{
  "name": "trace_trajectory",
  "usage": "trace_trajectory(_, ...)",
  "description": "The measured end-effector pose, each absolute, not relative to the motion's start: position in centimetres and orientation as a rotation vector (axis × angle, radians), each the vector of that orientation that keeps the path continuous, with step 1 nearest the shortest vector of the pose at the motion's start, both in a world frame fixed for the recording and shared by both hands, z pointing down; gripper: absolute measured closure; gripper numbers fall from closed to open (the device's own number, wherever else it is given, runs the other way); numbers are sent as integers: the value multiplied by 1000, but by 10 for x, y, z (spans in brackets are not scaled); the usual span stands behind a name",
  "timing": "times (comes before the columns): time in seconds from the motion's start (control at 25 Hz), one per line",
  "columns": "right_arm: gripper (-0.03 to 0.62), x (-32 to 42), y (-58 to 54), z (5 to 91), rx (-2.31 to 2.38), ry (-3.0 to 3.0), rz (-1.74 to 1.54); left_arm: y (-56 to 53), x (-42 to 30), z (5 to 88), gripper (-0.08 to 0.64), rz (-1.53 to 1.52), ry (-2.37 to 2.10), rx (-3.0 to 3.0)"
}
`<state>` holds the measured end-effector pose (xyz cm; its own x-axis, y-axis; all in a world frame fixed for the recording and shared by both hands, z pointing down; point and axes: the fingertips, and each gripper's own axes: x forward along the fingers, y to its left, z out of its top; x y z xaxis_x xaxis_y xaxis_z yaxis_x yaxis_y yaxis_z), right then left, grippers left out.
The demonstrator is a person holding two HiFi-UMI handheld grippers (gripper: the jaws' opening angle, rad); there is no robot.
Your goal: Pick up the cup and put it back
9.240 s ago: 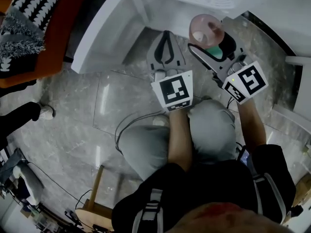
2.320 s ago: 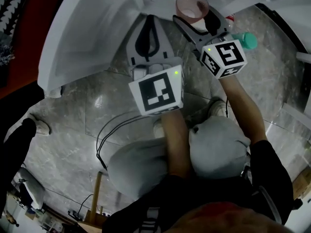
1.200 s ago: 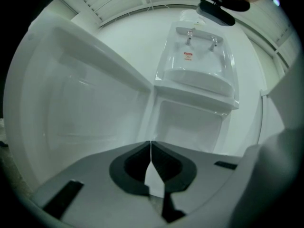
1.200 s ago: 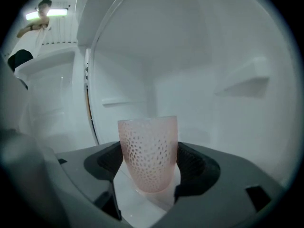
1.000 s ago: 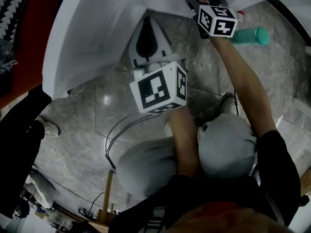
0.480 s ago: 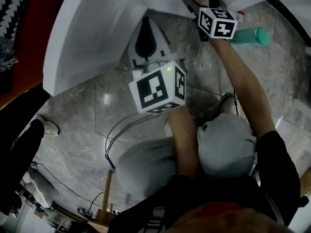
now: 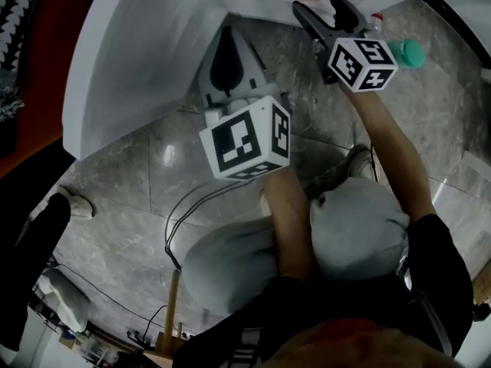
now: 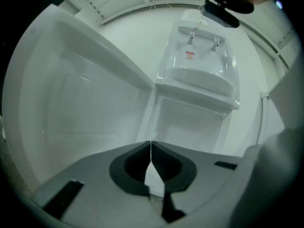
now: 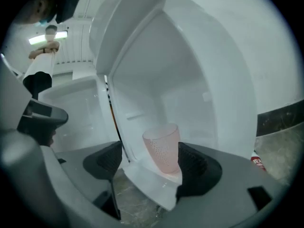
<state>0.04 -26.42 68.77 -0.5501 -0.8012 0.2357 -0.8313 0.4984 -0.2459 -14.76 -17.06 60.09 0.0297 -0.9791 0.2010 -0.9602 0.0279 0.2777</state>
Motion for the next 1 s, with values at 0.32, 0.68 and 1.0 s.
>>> trace_trajectory(0.32,361,-4,-221,619,1334,-2780,278,-170,-149,596,546,-78,-2014,1967)
trace_trajectory(0.68,555,-9,-194,596,1364,-2707,108,-169,-147,587,546,-91,-2023,2005)
trace_trajectory(1.0,583,5,-190,622,1385,-2621,278,-175,-101,583,546,271,-1945,2302)
